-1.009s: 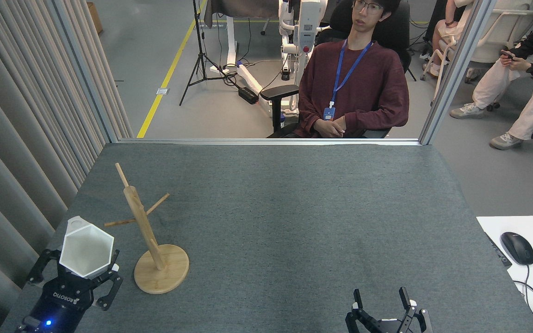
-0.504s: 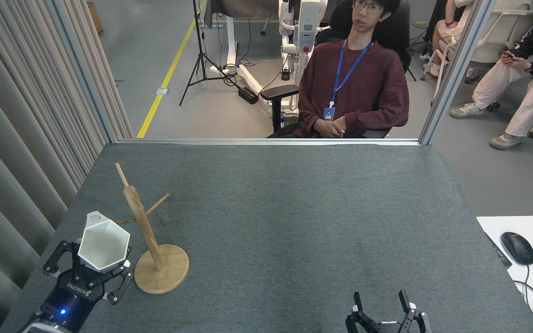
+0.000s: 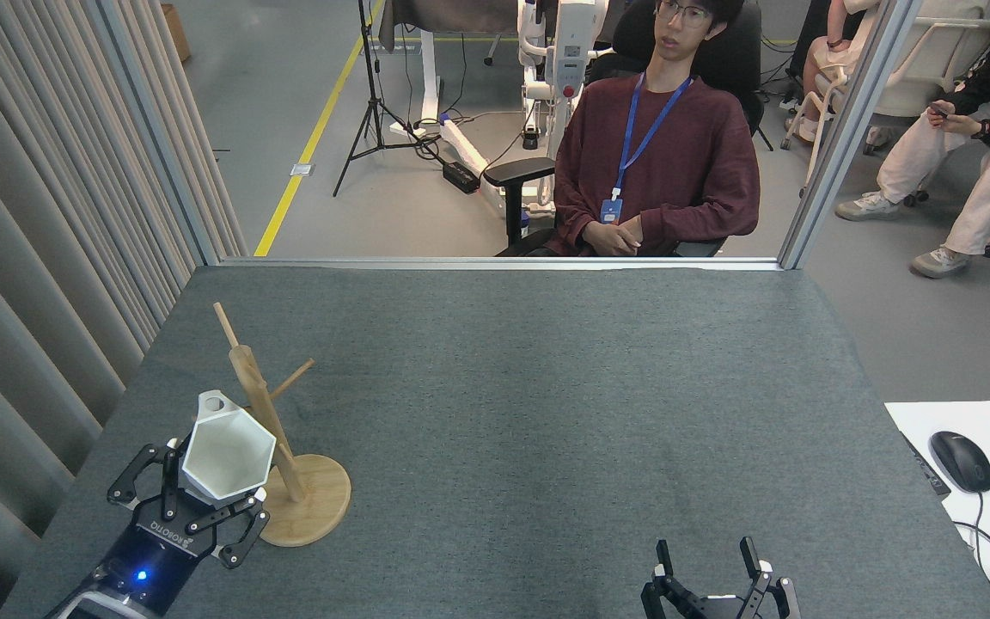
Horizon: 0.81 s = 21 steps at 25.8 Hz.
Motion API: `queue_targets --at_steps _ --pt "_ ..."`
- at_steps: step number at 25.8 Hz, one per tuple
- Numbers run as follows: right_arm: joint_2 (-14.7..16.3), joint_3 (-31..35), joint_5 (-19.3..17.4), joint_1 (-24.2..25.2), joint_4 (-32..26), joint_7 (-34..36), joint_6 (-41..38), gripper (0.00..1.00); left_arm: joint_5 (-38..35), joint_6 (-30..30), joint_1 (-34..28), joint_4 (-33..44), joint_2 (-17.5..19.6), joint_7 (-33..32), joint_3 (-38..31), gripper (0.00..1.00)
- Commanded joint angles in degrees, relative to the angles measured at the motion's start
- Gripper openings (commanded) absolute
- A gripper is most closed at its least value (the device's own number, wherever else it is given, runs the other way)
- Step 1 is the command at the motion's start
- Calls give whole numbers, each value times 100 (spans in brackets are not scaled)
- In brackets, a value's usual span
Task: Hang cup on storage rack
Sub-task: 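Hook the cup onto a stand peg and open the left gripper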
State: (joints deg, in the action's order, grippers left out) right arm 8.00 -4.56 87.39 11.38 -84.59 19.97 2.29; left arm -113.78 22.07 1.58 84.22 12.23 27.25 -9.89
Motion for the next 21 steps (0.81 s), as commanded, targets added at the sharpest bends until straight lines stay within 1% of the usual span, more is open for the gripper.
queue_targets --at_steps 1,8,15,16,19,21 --pt "0 -1 -20 -22 56 24 -9 98 -30 -1 9 -2 -2 18 4 100" --pt "-9 -10 -20 -22 74 68 -9 98 -21 34 -88 121 -2 18 4 100" --pt "9 -1 -20 -31 100 103 -9 98 5 16 -729 472 -54 18 -84 100" --pt "9 -1 -20 -31 100 103 -9 98 23 -1 -853 543 -54 18 -136 100" --pt "62 8 -29 -31 92 112 -9 99 181 16 -1248 771 -107 18 -602 100" --pt "53 8 -29 48 39 156 -9 99 673 43 -1450 859 -107 18 -813 100"
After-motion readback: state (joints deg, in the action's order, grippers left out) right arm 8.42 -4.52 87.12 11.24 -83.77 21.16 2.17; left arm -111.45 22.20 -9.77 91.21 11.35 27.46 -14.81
